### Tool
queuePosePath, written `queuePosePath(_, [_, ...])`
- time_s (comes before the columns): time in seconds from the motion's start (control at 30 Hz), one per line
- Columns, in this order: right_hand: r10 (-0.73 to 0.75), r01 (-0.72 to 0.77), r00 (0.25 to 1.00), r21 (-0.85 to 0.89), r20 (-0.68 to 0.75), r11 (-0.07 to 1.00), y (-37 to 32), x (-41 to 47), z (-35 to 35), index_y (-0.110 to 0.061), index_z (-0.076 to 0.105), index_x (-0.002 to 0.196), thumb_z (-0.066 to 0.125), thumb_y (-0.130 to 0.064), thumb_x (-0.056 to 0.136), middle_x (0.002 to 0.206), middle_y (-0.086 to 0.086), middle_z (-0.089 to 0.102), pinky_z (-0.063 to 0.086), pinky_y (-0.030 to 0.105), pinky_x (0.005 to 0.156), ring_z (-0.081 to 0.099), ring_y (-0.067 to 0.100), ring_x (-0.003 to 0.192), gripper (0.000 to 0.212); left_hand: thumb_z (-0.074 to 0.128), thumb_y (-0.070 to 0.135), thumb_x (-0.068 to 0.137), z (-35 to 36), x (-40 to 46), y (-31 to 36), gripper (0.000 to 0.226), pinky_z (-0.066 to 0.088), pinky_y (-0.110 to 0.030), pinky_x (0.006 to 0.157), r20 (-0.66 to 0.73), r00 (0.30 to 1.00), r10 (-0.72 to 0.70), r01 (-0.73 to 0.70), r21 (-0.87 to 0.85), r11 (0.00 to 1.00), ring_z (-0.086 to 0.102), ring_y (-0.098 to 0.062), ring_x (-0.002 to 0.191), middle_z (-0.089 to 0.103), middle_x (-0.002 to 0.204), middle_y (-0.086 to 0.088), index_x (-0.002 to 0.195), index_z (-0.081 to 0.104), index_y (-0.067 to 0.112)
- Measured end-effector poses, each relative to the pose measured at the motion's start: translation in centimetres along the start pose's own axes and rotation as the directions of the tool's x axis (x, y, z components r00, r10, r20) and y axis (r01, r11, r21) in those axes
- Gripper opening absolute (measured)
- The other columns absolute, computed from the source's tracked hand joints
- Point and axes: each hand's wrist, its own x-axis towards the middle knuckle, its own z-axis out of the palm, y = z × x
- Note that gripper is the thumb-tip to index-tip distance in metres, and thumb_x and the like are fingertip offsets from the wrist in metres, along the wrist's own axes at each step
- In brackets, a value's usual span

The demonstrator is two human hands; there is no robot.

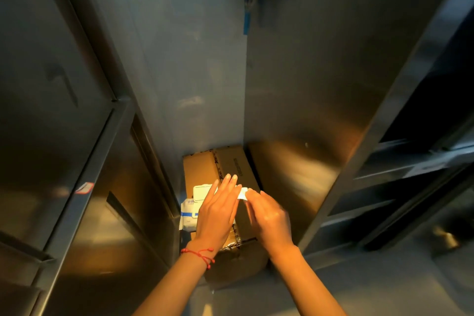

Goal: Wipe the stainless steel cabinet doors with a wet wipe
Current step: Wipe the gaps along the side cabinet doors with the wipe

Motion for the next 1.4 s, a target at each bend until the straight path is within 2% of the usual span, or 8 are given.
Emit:
queuePosePath(0.17, [0.018, -0.017, 1.000, -0.048, 0.023, 0.999, 1.1, -1.4, -2.7, -0.007, 0.074, 0.092, 0.060, -0.018, 0.089, 0.086, 0.004, 0.071, 0.057, 0.026, 0.068, 0.070, 0.018, 0.076, 0.018, 0.087, 0.003, 0.058, -0.2, -0.6, 2.1, 0.058, 0.041, -0.050, 0.089, 0.005, 1.000, 0.031, -0.031, -0.022, 0.999, 0.061, -0.034, 0.109, 0.064, 0.119, -0.015, 0.112, 0.068, 0.005])
queuePosePath(0.33, [-0.064, 0.062, 0.998, -0.096, -0.011, 0.993, 2.2, -2.7, -4.5, -0.007, 0.073, 0.097, 0.034, -0.018, 0.102, 0.089, 0.005, 0.072, 0.054, 0.029, 0.085, 0.071, 0.017, 0.081, 0.041, 0.083, 0.005, 0.064, -0.7, -1.3, 4.8, 0.051, 0.038, -0.049, 0.093, 0.030, 0.998, 0.059, -0.059, -0.020, 0.998, 0.060, -0.031, 0.111, 0.064, 0.119, -0.014, 0.113, 0.067, 0.006])
queuePosePath(0.43, [-0.122, 0.116, 0.992, -0.145, -0.033, 0.983, 2.7, -3.6, -6.1, -0.006, 0.074, 0.098, 0.033, -0.016, 0.103, 0.091, 0.006, 0.073, 0.048, 0.026, 0.091, 0.071, 0.017, 0.081, 0.042, 0.057, 0.017, 0.090, -1.1, -2.4, 6.5, 0.029, 0.035, -0.040, 0.102, 0.019, 0.996, 0.083, -0.083, 0.002, 0.997, 0.054, -0.025, 0.119, 0.063, 0.122, -0.011, 0.115, 0.067, 0.007])
queuePosePath(0.6, [-0.165, 0.153, 0.984, -0.161, -0.068, 0.975, 3.4, -5.7, -9.3, -0.005, 0.075, 0.091, 0.033, -0.019, 0.104, 0.089, 0.007, 0.074, 0.051, 0.026, 0.086, 0.072, 0.017, 0.082, 0.046, 0.015, 0.037, 0.103, -2.1, -4.7, 9.8, 0.059, 0.024, -0.033, 0.109, 0.132, 0.991, 0.025, -0.021, -0.034, 0.999, 0.057, -0.025, 0.117, 0.062, 0.124, -0.008, 0.117, 0.065, 0.009])
queuePosePath(0.8, [-0.165, 0.155, 0.985, -0.162, -0.051, 0.975, 5.3, -9.5, -13.6, -0.003, 0.074, 0.094, 0.037, -0.021, 0.104, 0.092, 0.008, 0.073, 0.054, 0.030, 0.084, 0.071, 0.019, 0.083, 0.042, 0.018, 0.040, 0.103, -2.0, -6.9, 14.1, 0.058, 0.034, -0.040, 0.105, 0.157, 0.986, 0.049, -0.031, -0.113, 0.993, 0.054, -0.026, 0.121, 0.060, 0.127, -0.011, 0.121, 0.062, 0.007])
queuePosePath(0.97, [-0.162, 0.147, 0.986, -0.225, -0.049, 0.963, 7.1, -12.0, -17.4, -0.001, 0.074, 0.095, 0.038, -0.022, 0.103, 0.092, 0.010, 0.073, 0.053, 0.031, 0.087, 0.071, 0.020, 0.085, 0.042, 0.020, 0.039, 0.104, -1.5, -7.4, 18.1, 0.057, 0.020, -0.032, 0.112, 0.190, 0.975, 0.118, -0.087, -0.166, 0.982, 0.051, -0.026, 0.123, 0.058, 0.129, -0.012, 0.121, 0.062, 0.005])
queuePosePath(1.2, [-0.094, 0.056, 0.991, -0.364, -0.090, 0.930, 10.1, -14.6, -23.0, -0.002, 0.075, 0.091, 0.028, -0.017, 0.106, 0.092, 0.008, 0.074, 0.052, 0.031, 0.087, 0.072, 0.019, 0.084, 0.051, 0.024, 0.039, 0.102, 0.4, -6.0, 24.0, 0.054, 0.022, -0.034, 0.111, 0.230, 0.937, 0.265, -0.208, -0.243, 0.947, 0.049, -0.026, 0.125, 0.055, 0.132, -0.012, 0.123, 0.060, 0.005])
queuePosePath(1.4, [-0.001, -0.071, 0.991, -0.526, -0.135, 0.847, 13.3, -16.5, -27.2, -0.002, 0.075, 0.091, 0.040, -0.003, 0.096, 0.093, 0.008, 0.074, 0.043, 0.029, 0.097, 0.071, 0.019, 0.083, 0.036, 0.023, 0.040, 0.102, 3.0, -3.9, 29.0, 0.057, 0.018, -0.032, 0.112, 0.251, 0.874, 0.415, -0.320, -0.345, 0.882, 0.049, -0.026, 0.125, 0.056, 0.132, -0.012, 0.123, 0.060, 0.003])
